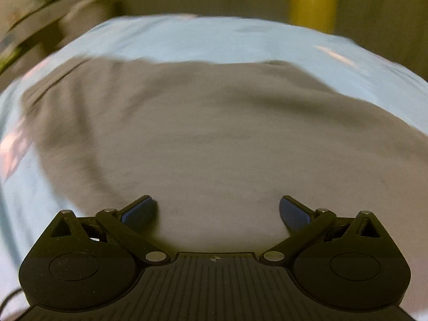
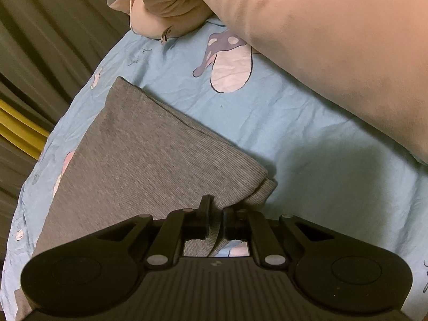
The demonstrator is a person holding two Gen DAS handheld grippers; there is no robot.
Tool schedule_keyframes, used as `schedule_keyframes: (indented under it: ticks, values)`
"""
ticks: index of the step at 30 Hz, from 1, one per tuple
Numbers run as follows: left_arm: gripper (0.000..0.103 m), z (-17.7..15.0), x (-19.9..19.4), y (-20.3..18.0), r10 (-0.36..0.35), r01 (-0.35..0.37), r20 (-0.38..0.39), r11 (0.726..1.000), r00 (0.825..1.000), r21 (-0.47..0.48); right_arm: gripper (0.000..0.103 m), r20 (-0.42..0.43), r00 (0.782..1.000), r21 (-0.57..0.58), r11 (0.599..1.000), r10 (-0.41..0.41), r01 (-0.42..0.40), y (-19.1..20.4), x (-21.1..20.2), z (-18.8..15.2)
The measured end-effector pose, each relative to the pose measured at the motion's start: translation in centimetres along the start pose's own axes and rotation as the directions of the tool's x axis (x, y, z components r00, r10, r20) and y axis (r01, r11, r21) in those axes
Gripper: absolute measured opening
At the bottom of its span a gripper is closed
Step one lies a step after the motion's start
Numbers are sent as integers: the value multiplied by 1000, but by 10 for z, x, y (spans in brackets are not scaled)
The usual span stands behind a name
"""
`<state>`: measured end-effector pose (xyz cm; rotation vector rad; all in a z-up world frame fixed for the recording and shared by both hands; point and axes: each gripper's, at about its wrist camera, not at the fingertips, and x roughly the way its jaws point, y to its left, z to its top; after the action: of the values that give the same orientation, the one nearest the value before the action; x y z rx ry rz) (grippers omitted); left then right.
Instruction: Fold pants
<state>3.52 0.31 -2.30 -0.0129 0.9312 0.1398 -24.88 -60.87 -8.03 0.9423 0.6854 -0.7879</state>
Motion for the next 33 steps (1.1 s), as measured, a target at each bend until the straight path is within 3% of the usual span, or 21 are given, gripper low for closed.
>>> schedule_keyframes:
  ticks: [2, 4, 6, 8, 9, 13, 16, 20, 23, 24, 26, 29, 33]
  values:
    - [103, 5, 3, 17, -11, 11, 2, 995, 1000, -96, 8, -2, 1000, 6, 1000, 5, -5, -1, 0, 1]
    - [103, 6, 0, 25, 0, 3, 20, 992, 1000, -129, 13, -4, 1000, 23, 1000, 21, -21, -4, -2, 1]
    - [103, 4, -4, 28, 34, -25, 52, 987, 998, -158, 26, -6, 1000, 52, 999, 10, -9, -8, -10, 1]
    - [103, 1, -6, 34, -25, 37, 66, 982, 997, -186, 78, 40, 999, 63, 998, 11, -13, -13, -25, -1]
    - [103, 0, -6, 36, -36, 49, 71, 980, 997, -195, 81, 56, 998, 58, 998, 14, -17, -15, -29, -2]
    - [103, -1, -1, 29, -7, 17, 58, 985, 998, -169, 78, 76, 997, 58, 998, 21, -25, -29, -38, -2]
    - [103, 0, 2, 17, 27, -23, 42, 995, 999, -98, 50, 69, 992, 105, 988, 110, -117, -40, -33, 1]
    - [103, -1, 3, 13, 14, -12, 30, 998, 999, -65, 51, 5, 989, 178, 973, 148, -146, -48, -12, 2]
    - [103, -1, 4, 16, 4, -1, 30, 997, 1000, -82, 50, 36, 979, 225, 953, 198, -201, -55, -7, 3]
    - [103, -2, 4, 16, 2, 0, 30, 996, 1000, -85, 46, 45, 976, 240, 946, 212, -217, -57, -7, 4]
    - [103, -2, 4, 15, 7, -5, 29, 997, 1000, -81, 16, 53, 975, 244, 944, 215, -221, -58, -7, 5]
    - [103, -2, 4, 14, 14, -12, 29, 997, 999, -75, 16, 68, 969, 225, 943, 236, -246, -58, -9, 5]
    - [103, -2, 4, 14, 14, -11, 30, 997, 999, -80, 26, 80, 961, 243, 930, 264, -275, -62, -3, 4]
